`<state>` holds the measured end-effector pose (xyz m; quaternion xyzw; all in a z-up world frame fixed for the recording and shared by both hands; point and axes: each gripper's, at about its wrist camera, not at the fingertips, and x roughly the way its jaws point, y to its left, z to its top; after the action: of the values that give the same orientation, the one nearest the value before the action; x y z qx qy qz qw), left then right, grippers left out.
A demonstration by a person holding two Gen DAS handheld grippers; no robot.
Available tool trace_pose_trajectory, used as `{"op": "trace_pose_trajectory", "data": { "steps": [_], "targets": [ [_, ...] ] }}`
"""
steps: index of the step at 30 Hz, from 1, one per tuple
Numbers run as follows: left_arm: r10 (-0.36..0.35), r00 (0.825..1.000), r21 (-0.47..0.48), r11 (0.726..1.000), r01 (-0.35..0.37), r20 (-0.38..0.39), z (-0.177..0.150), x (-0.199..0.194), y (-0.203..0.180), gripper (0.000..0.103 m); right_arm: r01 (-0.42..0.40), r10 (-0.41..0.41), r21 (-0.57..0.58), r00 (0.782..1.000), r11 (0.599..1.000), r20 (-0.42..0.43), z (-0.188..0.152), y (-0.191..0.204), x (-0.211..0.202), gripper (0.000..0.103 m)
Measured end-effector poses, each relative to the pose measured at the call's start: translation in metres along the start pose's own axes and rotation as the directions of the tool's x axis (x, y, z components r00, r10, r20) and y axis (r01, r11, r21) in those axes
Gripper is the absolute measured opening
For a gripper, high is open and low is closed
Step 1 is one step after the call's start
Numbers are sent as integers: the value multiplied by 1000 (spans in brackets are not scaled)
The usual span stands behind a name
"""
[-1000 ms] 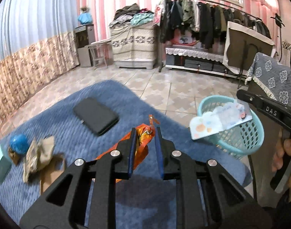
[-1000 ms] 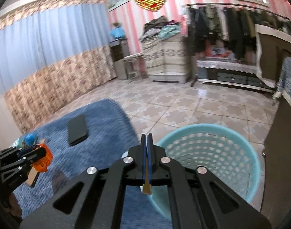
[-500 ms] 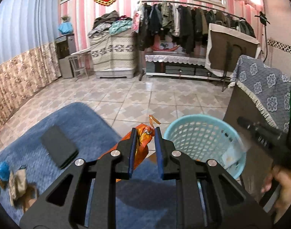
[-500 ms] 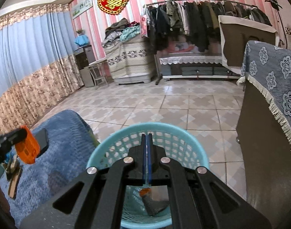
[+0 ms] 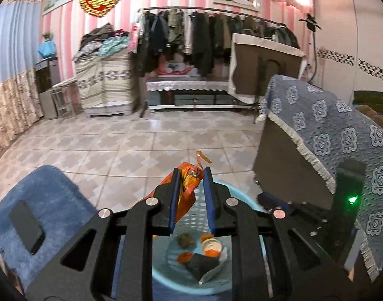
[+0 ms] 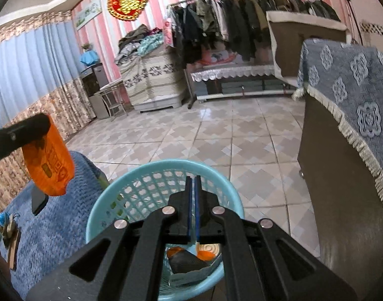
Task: Collect trash
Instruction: 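Carry the white card and chip bag to the blue basket and release both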
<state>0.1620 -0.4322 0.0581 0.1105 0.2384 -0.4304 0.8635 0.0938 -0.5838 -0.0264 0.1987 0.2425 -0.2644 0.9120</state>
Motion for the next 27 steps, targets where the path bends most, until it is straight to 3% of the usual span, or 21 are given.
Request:
{"op": "trace_pose_trajectory", "data": {
  "steps": [5,10,14,17,20,21,22,23,24,27],
  "targets": [
    [-17,999,-10,1000,17,-41,-7,22,-9,17,76,-75,50,997,996,-23,-1,-18,7,3],
    [-21,996,-39,999,17,-84,-19,41,4,21,80,-76,115,996,990,-35,-5,-32,7,3],
    [-8,992,-76,997,-1,-129,-30,55,20,51,77,-73,107,997,991,-40,-6,-28,9,3],
    [12,990,-82,996,-24,-141,-35,59,29,58,76,-73,90,996,993,-43,-5,-23,10,3],
    [87,987,-75,992,-98,-136,-42,56,40,78,72,-68,74,996,995,-49,-5,-17,11,4],
    [123,984,-70,989,-133,-130,-45,55,45,82,71,-67,66,996,995,-51,-5,-16,12,16],
    [142,981,-67,986,-152,-131,-46,53,49,82,71,-69,56,997,996,-47,-6,-13,12,49],
    [158,978,-70,983,-168,-135,-49,52,54,83,74,-73,46,997,996,-35,-6,-10,11,65],
    [168,976,-77,981,-180,-139,-51,51,59,84,77,-77,27,997,997,-17,-6,-5,8,74],
    [206,967,-88,971,-220,-147,-56,47,72,88,68,-68,-10,998,998,-17,-5,8,8,74]
  ]
}}
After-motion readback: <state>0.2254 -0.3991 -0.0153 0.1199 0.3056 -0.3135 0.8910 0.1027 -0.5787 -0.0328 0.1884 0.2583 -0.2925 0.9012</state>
